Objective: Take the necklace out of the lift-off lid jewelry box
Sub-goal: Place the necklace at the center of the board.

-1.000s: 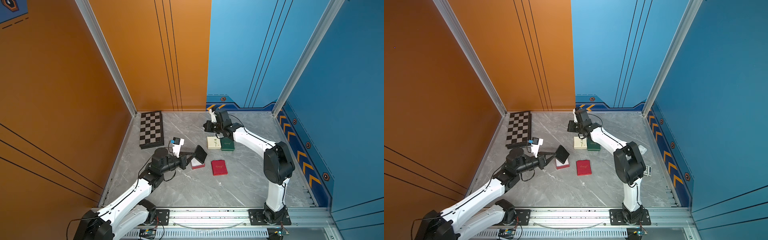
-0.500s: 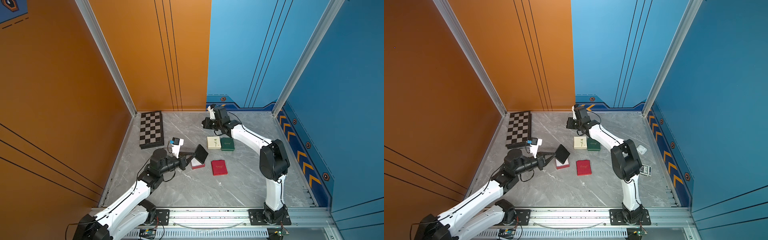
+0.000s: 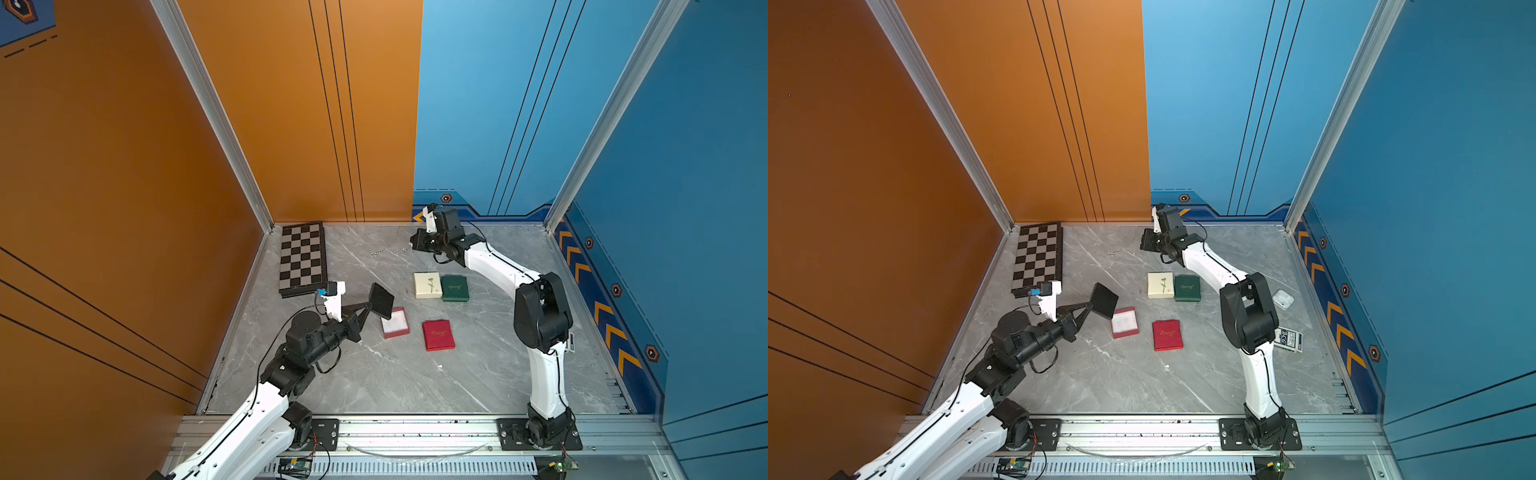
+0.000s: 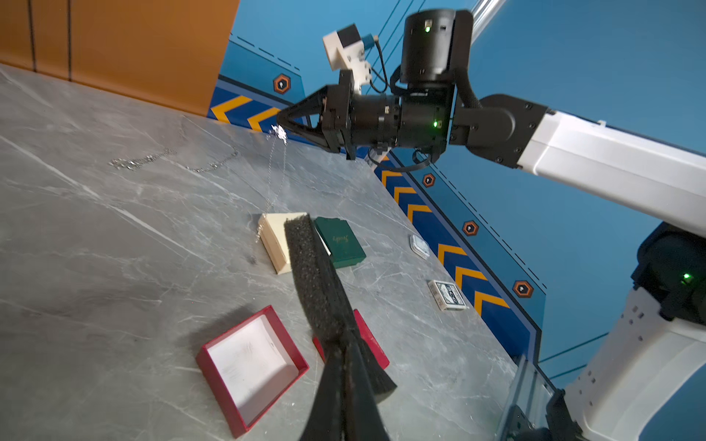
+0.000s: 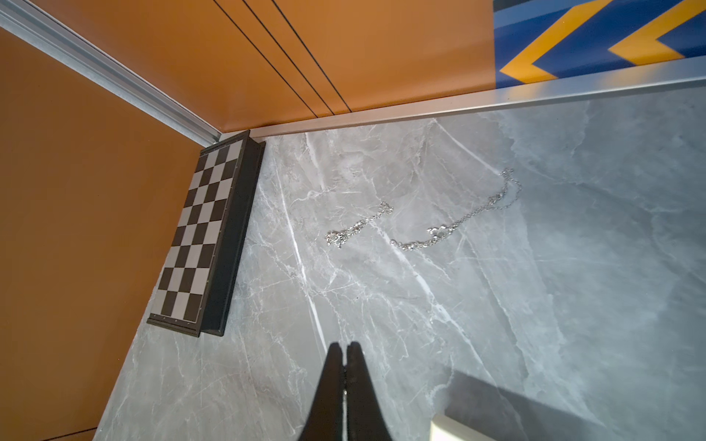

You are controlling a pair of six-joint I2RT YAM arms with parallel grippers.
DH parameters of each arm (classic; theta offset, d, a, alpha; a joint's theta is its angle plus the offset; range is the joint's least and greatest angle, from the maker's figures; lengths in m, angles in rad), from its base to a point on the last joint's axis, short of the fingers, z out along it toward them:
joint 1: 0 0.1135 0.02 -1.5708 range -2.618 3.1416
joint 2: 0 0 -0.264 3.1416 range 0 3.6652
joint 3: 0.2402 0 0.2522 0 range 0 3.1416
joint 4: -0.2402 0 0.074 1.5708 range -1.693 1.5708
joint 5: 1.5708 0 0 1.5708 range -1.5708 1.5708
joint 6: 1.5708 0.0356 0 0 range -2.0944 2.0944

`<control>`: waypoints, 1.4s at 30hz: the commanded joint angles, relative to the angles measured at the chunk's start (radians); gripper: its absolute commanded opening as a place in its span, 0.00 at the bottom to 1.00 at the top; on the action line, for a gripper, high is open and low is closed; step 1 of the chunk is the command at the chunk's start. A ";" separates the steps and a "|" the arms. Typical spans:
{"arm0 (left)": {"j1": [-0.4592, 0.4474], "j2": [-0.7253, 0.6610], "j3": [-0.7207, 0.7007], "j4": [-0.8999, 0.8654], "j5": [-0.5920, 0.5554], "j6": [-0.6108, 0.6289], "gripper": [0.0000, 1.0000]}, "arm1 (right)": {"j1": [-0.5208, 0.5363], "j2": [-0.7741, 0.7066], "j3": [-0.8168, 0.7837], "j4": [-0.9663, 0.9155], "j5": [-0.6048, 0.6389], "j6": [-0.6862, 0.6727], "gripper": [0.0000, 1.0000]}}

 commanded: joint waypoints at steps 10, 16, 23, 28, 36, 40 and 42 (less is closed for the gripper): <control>0.024 -0.069 -0.028 -0.090 -0.096 0.012 0.00 | -0.096 0.063 0.023 -0.031 -0.014 -0.032 0.00; 0.028 -0.050 -0.028 -0.081 -0.089 0.012 0.00 | -0.142 0.091 0.054 -0.031 -0.006 -0.022 0.00; 0.033 -0.038 -0.027 -0.070 -0.075 0.012 0.00 | -0.196 0.147 0.076 -0.027 0.007 -0.012 0.00; 0.035 -0.022 -0.022 -0.059 -0.053 0.012 0.00 | -0.237 0.193 0.120 -0.026 0.020 0.000 0.00; 0.035 -0.002 -0.015 -0.055 -0.036 0.015 0.00 | -0.301 0.268 0.195 -0.032 0.042 0.017 0.00; 0.035 0.013 -0.010 -0.049 -0.033 0.017 0.00 | -0.319 0.309 0.237 -0.037 0.045 0.022 0.00; 0.035 0.022 -0.006 -0.045 -0.030 0.018 0.00 | -0.323 0.331 0.260 -0.039 0.047 0.024 0.00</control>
